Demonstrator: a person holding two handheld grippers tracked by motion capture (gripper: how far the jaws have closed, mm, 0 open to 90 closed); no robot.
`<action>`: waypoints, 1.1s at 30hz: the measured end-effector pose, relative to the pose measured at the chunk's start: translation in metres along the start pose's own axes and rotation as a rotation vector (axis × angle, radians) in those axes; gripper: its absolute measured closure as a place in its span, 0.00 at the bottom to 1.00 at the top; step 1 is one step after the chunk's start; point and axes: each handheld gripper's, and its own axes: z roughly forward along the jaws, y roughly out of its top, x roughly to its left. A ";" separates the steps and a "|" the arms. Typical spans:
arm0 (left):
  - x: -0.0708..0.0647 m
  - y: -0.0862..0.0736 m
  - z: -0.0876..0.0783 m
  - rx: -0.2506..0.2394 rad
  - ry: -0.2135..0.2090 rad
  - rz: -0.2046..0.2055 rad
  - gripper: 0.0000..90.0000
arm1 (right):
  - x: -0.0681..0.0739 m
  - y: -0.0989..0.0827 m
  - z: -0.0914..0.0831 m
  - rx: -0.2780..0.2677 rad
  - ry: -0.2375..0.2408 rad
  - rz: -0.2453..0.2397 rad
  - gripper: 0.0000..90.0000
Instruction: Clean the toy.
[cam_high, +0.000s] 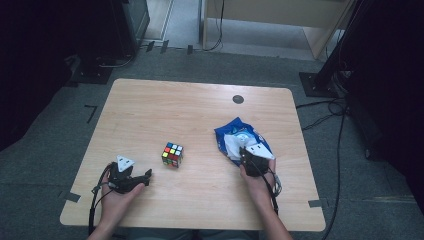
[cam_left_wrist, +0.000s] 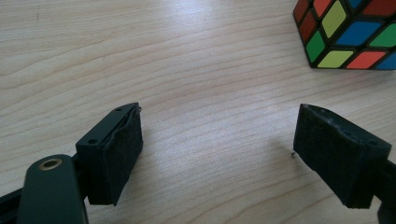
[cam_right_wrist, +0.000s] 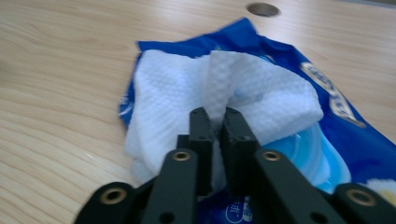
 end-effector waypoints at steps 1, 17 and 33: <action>0.000 0.000 0.000 -0.002 -0.002 -0.002 0.18 | 0.004 0.003 0.001 -0.016 0.019 -0.008 0.99; -0.037 0.011 0.008 0.003 -0.048 0.122 0.16 | 0.011 0.040 -0.058 -0.202 0.062 -0.059 1.00; -0.072 0.041 0.042 0.028 -0.120 0.019 0.15 | -0.002 0.014 -0.051 -0.137 0.062 -0.031 1.00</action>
